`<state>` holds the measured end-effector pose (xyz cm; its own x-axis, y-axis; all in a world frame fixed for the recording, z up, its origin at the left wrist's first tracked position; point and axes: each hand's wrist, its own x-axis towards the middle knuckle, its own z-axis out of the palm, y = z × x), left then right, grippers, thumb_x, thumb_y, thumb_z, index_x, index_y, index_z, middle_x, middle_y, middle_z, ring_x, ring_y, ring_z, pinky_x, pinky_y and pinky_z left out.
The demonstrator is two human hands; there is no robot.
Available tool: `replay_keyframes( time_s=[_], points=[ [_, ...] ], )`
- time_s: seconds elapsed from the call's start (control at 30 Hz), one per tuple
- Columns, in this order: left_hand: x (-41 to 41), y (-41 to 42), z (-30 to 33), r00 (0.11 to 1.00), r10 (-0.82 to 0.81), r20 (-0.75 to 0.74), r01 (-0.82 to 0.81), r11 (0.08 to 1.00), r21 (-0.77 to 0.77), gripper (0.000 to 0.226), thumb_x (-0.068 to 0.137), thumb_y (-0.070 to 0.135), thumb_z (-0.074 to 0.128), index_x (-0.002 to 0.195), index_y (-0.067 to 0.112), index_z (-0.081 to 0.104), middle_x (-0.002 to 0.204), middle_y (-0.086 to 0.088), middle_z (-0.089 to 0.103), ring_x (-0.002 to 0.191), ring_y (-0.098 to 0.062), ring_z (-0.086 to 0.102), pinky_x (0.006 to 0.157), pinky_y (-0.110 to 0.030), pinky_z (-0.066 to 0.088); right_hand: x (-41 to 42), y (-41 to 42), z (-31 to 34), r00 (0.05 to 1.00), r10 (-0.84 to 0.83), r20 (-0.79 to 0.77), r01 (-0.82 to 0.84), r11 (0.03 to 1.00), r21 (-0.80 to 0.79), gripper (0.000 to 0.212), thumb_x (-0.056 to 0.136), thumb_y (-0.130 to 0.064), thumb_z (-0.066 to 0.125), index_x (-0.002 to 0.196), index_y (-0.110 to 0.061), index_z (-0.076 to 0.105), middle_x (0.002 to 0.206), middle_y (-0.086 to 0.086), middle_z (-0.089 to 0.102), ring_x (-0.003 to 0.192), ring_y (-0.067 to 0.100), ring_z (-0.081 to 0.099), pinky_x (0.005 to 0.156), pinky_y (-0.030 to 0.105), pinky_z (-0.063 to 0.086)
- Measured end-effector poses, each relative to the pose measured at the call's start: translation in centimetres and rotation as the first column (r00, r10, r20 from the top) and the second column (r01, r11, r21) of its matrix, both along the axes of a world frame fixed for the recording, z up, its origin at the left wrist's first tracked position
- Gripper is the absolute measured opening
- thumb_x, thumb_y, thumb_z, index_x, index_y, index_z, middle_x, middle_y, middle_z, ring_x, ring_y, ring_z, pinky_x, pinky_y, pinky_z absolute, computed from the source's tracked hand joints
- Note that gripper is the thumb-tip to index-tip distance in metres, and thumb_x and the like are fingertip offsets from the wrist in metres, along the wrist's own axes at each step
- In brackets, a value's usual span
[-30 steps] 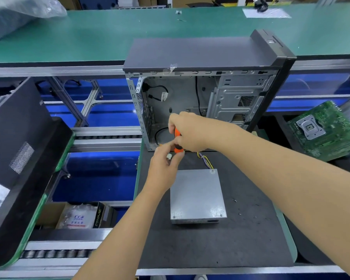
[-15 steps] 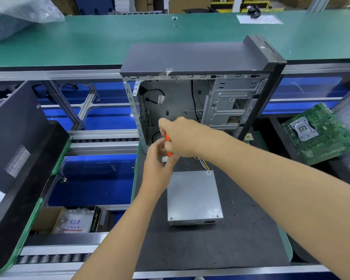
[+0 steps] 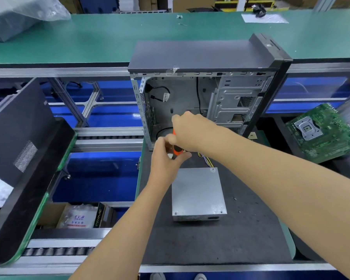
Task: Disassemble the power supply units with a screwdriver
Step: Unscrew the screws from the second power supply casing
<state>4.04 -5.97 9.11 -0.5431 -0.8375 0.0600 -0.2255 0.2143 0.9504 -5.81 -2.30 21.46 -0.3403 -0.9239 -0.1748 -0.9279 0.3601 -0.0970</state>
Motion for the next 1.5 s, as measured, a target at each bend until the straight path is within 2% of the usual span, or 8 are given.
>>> replay_keyframes(
  time_s=[0.2, 0.4, 0.57, 0.77, 0.97, 1.13, 1.37, 1.5],
  points=[
    [0.6, -0.8, -0.4, 0.995, -0.086, 0.06, 0.089, 0.994, -0.06, 0.016, 0.091, 0.022, 0.071, 0.096, 0.031, 0.059, 0.097, 0.002, 0.066, 0.08, -0.005, 0.056, 0.065, -0.01, 0.039, -0.8, 0.3, 0.9, 0.97, 0.079, 0.229, -0.114, 0.984, 0.14, 0.02, 0.092, -0.022, 0.054, 0.11, -0.026, 0.046, 0.1, 0.002, 0.045, 0.089, 0.026, 0.057, 0.062, 0.035, 0.044],
    [-0.2, -0.5, 0.1, 0.999, -0.018, 0.049, 0.02, 0.999, -0.039, 0.037, 0.078, 0.025, 0.085, 0.09, 0.035, 0.051, 0.088, 0.011, 0.058, 0.076, 0.002, 0.052, 0.064, -0.006, 0.041, 0.1, 0.1, 0.2, 0.998, 0.027, -0.054, -0.025, 0.999, 0.044, 0.03, 0.099, -0.042, 0.046, 0.102, -0.013, 0.041, 0.08, 0.004, 0.037, 0.076, 0.028, 0.048, 0.049, 0.032, 0.029],
    [1.0, -0.4, -1.0, 0.994, -0.095, 0.056, 0.097, 0.994, -0.04, 0.018, 0.093, 0.022, 0.069, 0.108, 0.029, 0.063, 0.1, 0.01, 0.067, 0.08, 0.0, 0.057, 0.067, -0.004, 0.042, -1.0, 0.5, 0.8, 0.972, 0.067, 0.225, -0.1, 0.985, 0.14, 0.019, 0.091, -0.021, 0.056, 0.108, -0.027, 0.048, 0.107, 0.003, 0.045, 0.096, 0.026, 0.049, 0.067, 0.034, 0.042],
    [0.3, -0.7, -0.5, 0.994, -0.05, 0.093, 0.052, 0.998, -0.021, 0.029, 0.083, 0.025, 0.081, 0.089, 0.03, 0.053, 0.089, 0.01, 0.062, 0.078, 0.01, 0.054, 0.062, -0.003, 0.04, 0.3, 0.1, -0.3, 0.997, 0.041, -0.062, -0.04, 0.999, 0.01, 0.037, 0.1, -0.047, 0.045, 0.098, -0.01, 0.039, 0.075, 0.003, 0.035, 0.08, 0.029, 0.042, 0.058, 0.036, 0.032],
    [1.1, -0.5, -1.1, 0.988, -0.139, 0.061, 0.143, 0.987, -0.075, 0.012, 0.097, 0.021, 0.063, 0.107, 0.025, 0.058, 0.093, 0.006, 0.065, 0.065, -0.002, 0.051, 0.058, -0.01, 0.039, -0.9, 0.5, 0.3, 0.942, 0.139, 0.305, -0.158, 0.987, 0.04, 0.025, 0.093, -0.017, 0.055, 0.113, -0.024, 0.042, 0.093, -0.004, 0.044, 0.091, 0.022, 0.044, 0.061, 0.032, 0.036],
    [-0.1, -0.8, -0.1, 0.997, 0.001, 0.076, 0.0, 1.0, -0.013, 0.024, 0.084, 0.026, 0.079, 0.09, 0.033, 0.056, 0.079, 0.01, 0.061, 0.067, -0.001, 0.057, 0.052, -0.008, 0.039, 0.2, 0.2, 0.5, 0.998, 0.02, 0.062, -0.025, 0.995, 0.093, 0.045, 0.091, -0.06, 0.05, 0.105, -0.02, 0.037, 0.086, 0.002, 0.039, 0.088, 0.029, 0.046, 0.057, 0.035, 0.037],
    [0.8, -0.2, -0.7, 0.997, -0.079, 0.022, 0.08, 0.996, -0.047, 0.022, 0.095, 0.019, 0.066, 0.116, 0.023, 0.062, 0.102, 0.01, 0.067, 0.088, 0.002, 0.058, 0.072, -0.012, 0.043, -0.6, 0.2, 0.8, 0.975, 0.1, 0.198, -0.122, 0.987, 0.106, 0.019, 0.094, -0.018, 0.055, 0.11, -0.022, 0.046, 0.095, 0.001, 0.047, 0.081, 0.02, 0.052, 0.056, 0.031, 0.037],
    [0.2, -0.2, 0.1, 0.999, -0.008, 0.042, 0.01, 0.999, -0.045, 0.017, 0.09, 0.022, 0.073, 0.094, 0.027, 0.058, 0.089, 0.009, 0.062, 0.078, -0.001, 0.056, 0.064, -0.006, 0.04, -0.8, 0.0, 0.7, 0.981, 0.04, 0.188, -0.062, 0.992, 0.113, 0.031, 0.093, -0.053, 0.052, 0.107, -0.026, 0.048, 0.098, -0.001, 0.044, 0.083, 0.019, 0.051, 0.063, 0.033, 0.039]
  ],
)
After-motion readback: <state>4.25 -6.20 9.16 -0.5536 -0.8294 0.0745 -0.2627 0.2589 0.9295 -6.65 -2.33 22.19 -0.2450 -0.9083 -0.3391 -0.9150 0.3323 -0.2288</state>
